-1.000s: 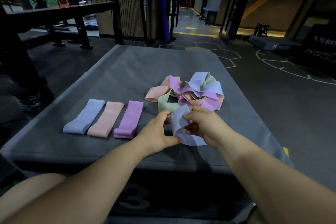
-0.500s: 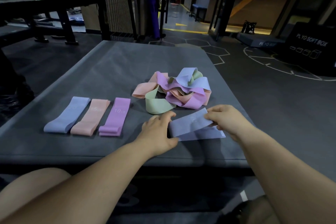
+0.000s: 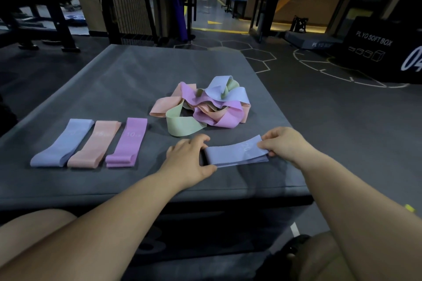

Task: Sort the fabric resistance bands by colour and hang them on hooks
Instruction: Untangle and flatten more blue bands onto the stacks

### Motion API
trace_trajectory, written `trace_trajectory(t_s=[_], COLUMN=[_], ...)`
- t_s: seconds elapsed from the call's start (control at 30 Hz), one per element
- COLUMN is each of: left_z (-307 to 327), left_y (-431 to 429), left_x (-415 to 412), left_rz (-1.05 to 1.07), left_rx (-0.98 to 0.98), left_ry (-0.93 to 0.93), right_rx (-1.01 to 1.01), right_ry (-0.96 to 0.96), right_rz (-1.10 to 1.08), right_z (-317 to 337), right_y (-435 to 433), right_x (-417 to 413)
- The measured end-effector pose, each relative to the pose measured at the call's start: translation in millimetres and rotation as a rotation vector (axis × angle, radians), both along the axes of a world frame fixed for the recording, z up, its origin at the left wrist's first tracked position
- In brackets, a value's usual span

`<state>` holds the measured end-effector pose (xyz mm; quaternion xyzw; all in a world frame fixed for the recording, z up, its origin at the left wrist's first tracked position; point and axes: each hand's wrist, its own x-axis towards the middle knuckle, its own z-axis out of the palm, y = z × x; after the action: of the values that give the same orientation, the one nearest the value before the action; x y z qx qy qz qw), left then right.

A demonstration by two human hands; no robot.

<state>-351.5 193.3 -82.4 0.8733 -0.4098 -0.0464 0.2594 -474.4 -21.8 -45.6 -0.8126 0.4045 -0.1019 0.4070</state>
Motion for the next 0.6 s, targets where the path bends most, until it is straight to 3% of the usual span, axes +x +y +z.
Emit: trace_trajectory(t_s=[0.6], left_z=[6.3], left_y=[0.8], left_x=[-4.0], left_rz=[-0.026], left_rx=[0.055], left_ry=[-0.051], right_rx=[-0.25], right_ry=[0.215], right_rz=[0.019], right_z=[-3.5], right_y=[5.3], right_x=[-2.2])
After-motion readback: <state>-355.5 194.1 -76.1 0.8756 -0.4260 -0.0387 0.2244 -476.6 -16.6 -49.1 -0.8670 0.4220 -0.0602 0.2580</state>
